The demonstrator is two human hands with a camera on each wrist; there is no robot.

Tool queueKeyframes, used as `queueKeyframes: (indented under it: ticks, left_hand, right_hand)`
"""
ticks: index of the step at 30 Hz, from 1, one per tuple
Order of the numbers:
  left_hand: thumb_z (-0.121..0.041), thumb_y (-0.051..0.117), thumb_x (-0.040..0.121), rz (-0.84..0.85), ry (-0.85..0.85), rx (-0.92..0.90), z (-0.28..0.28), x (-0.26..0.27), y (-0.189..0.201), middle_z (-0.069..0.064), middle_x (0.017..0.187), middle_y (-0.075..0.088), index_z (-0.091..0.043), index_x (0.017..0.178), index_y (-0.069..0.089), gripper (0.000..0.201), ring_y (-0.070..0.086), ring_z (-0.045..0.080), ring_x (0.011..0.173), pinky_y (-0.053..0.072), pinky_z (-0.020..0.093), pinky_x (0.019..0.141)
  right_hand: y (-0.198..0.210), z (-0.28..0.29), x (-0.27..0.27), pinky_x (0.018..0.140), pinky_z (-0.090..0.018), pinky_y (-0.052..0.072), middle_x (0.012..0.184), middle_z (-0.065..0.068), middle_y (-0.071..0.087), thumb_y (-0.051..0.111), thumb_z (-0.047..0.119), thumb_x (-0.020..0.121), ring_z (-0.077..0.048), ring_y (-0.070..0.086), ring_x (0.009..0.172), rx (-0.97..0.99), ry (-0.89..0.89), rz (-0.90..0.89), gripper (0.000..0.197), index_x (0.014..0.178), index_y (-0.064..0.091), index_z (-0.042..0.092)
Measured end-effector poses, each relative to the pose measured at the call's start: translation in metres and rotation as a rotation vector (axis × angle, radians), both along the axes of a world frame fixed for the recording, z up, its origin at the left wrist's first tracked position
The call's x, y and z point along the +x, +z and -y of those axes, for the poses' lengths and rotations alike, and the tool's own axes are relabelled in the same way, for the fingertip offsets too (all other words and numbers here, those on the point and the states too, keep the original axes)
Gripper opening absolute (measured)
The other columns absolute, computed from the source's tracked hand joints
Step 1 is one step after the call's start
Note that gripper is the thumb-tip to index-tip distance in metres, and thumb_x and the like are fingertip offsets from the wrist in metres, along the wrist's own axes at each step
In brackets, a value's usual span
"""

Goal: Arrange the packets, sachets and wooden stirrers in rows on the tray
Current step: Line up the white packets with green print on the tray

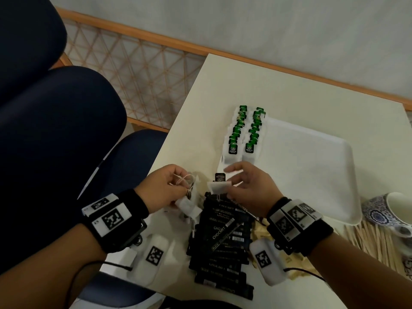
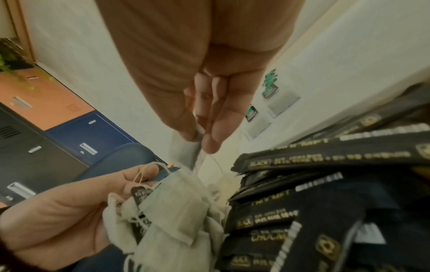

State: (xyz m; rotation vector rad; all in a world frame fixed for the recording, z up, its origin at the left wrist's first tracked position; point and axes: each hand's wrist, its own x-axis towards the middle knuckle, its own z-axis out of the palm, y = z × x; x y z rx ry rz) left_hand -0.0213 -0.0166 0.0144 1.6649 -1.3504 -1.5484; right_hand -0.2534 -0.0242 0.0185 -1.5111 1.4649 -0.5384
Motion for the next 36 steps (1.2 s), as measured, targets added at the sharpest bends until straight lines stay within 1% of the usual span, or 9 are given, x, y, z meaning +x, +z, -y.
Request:
queueKeyframes:
  ticks: [2, 8, 15, 18, 22, 27, 30, 33, 36]
  left_hand:
    - [0.009, 0.054, 0.086, -0.168, 0.087, 0.090, 0.003, -0.006, 0.005, 0.004, 0.083, 0.060, -0.016, 0.094, 0.061, 0.028, 0.056, 0.016, 0.067, 0.051, 0.026, 0.048]
    - [0.011, 0.046, 0.090, -0.497, 0.233, 0.227, 0.013, -0.020, 0.011, 0.006, 0.082, 0.065, -0.013, 0.102, 0.063, 0.031, 0.058, 0.013, 0.058, 0.052, 0.024, 0.048]
    - [0.013, 0.040, 0.090, -0.549, 0.328, 0.310, 0.017, -0.037, 0.002, 0.010, 0.075, 0.068, -0.002, 0.103, 0.064, 0.032, 0.068, 0.015, 0.068, 0.060, 0.027, 0.065]
    - [0.002, 0.043, 0.092, -0.631, 0.349, 0.365, 0.016, -0.043, -0.004, 0.019, 0.096, 0.068, 0.003, 0.106, 0.063, 0.025, 0.067, 0.024, 0.088, 0.059, 0.030, 0.073]
    - [-0.012, 0.059, 0.088, -0.622, 0.236, 0.312, 0.011, -0.047, -0.002, 0.008, 0.086, 0.071, -0.001, 0.099, 0.068, 0.018, 0.068, 0.013, 0.076, 0.057, 0.023, 0.072]
    - [0.006, 0.061, 0.082, -0.563, 0.211, 0.309, 0.012, -0.049, -0.007, 0.012, 0.085, 0.070, 0.003, 0.097, 0.068, 0.017, 0.066, 0.018, 0.073, 0.055, 0.025, 0.069]
    - [0.001, 0.066, 0.080, -0.492, 0.202, 0.293, 0.013, -0.049, -0.009, 0.013, 0.084, 0.068, 0.002, 0.098, 0.068, 0.018, 0.062, 0.022, 0.076, 0.052, 0.028, 0.068]
    - [0.002, 0.068, 0.080, -0.432, 0.189, 0.285, 0.014, -0.049, -0.010, 0.019, 0.086, 0.064, 0.001, 0.096, 0.068, 0.016, 0.057, 0.024, 0.071, 0.049, 0.030, 0.064]
    - [0.005, 0.065, 0.082, -0.414, 0.193, 0.276, 0.016, -0.048, -0.009, 0.020, 0.086, 0.064, 0.004, 0.101, 0.065, 0.019, 0.058, 0.024, 0.065, 0.052, 0.028, 0.056]
  right_hand:
    - [0.000, 0.003, 0.000, 0.074, -0.033, 0.058, 0.084, 0.006, 0.070, 0.071, 0.018, 0.078, -0.014, 0.069, 0.071, -0.027, -0.003, 0.017, 0.040, 0.102, 0.057, 0.046]
    - [0.008, 0.005, 0.005, 0.076, -0.026, 0.055, 0.077, 0.013, 0.064, 0.072, 0.015, 0.081, -0.012, 0.063, 0.070, -0.146, -0.101, 0.088, 0.028, 0.097, 0.070, 0.038]
    - [0.010, -0.001, 0.009, 0.075, -0.028, 0.054, 0.074, 0.008, 0.061, 0.067, 0.009, 0.082, -0.010, 0.058, 0.070, -0.308, -0.049, 0.087, 0.038, 0.107, 0.064, 0.037]
    - [0.003, -0.005, 0.011, 0.075, -0.026, 0.053, 0.077, 0.011, 0.058, 0.066, 0.011, 0.083, -0.008, 0.057, 0.076, -0.357, 0.053, 0.004, 0.038, 0.115, 0.064, 0.032]
    - [-0.003, -0.006, 0.011, 0.074, -0.014, 0.049, 0.080, 0.014, 0.052, 0.066, 0.007, 0.082, -0.003, 0.055, 0.082, -0.410, 0.080, -0.039, 0.034, 0.111, 0.070, 0.025]
    - [-0.001, -0.008, 0.009, 0.081, -0.019, 0.053, 0.094, 0.004, 0.056, 0.065, 0.009, 0.084, -0.006, 0.061, 0.085, -0.242, 0.080, 0.118, 0.024, 0.100, 0.074, 0.024]
    - [0.002, -0.006, 0.009, 0.070, -0.017, 0.050, 0.096, 0.006, 0.062, 0.071, 0.022, 0.083, -0.004, 0.062, 0.077, -0.172, -0.005, 0.206, 0.010, 0.089, 0.073, 0.029]
    - [0.001, -0.002, 0.009, 0.065, -0.034, 0.054, 0.086, 0.005, 0.069, 0.075, 0.032, 0.079, -0.021, 0.064, 0.066, -0.019, -0.104, 0.328, 0.020, 0.095, 0.065, 0.034]
    - [0.000, 0.002, 0.007, 0.082, -0.046, 0.056, 0.091, 0.002, 0.071, 0.077, 0.028, 0.078, -0.026, 0.067, 0.080, 0.051, -0.088, 0.342, 0.030, 0.103, 0.063, 0.036]
